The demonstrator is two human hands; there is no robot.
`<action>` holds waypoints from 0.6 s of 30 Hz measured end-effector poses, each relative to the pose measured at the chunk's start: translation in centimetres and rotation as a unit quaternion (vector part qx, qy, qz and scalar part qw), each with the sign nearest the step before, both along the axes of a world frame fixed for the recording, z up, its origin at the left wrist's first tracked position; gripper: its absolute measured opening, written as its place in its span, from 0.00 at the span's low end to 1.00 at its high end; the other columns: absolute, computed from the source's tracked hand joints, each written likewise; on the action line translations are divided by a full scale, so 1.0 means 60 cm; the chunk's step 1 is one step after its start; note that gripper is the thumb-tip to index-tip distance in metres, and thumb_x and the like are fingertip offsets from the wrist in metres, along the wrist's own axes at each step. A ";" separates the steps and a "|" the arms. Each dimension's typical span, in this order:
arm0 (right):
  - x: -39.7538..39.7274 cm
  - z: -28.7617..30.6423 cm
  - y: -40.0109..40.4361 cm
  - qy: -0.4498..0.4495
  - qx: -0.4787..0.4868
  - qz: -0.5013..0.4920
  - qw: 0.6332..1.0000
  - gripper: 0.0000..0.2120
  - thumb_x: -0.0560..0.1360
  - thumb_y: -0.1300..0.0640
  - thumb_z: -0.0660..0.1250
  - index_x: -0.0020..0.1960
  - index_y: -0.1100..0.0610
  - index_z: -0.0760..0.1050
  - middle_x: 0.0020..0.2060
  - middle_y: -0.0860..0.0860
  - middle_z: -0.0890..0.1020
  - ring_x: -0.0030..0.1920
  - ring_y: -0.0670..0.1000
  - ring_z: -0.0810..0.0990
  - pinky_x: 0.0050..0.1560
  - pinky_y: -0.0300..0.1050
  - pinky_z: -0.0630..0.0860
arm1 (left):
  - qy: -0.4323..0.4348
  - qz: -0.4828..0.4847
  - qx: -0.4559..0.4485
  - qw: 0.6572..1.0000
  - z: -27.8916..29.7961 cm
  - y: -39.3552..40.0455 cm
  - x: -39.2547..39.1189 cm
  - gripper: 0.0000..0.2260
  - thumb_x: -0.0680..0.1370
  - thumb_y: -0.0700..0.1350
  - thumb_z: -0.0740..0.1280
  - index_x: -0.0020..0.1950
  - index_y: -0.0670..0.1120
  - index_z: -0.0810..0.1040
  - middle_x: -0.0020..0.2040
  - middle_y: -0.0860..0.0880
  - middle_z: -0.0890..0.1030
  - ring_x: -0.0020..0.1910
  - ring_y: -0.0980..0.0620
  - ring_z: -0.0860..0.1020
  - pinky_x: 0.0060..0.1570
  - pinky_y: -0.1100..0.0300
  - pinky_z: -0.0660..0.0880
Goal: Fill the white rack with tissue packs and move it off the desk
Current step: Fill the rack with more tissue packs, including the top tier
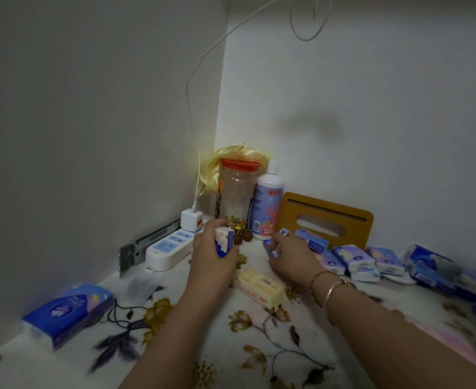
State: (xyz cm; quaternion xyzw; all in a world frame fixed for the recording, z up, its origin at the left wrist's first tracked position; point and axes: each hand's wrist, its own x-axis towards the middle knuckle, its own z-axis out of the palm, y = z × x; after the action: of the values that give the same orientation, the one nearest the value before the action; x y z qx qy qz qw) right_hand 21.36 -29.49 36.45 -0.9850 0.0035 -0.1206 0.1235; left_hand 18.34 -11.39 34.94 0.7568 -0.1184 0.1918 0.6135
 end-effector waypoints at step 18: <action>-0.100 0.082 0.021 -0.006 0.469 0.010 0.883 0.08 0.77 0.58 0.63 0.49 0.59 0.79 0.44 0.54 0.83 0.49 0.55 0.81 0.46 0.48 0.77 | -0.098 0.000 0.183 0.978 0.004 -0.012 -0.051 0.28 0.72 0.54 0.72 0.69 0.57 0.65 0.61 0.53 0.69 0.61 0.54 0.67 0.56 0.60 0.66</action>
State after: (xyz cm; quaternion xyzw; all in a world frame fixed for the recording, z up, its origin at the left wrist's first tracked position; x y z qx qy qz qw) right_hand 15.37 -28.20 41.35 -0.8113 0.0494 -0.1100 0.5721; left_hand 15.28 -12.14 35.18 0.8335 -0.2111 0.2404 0.4504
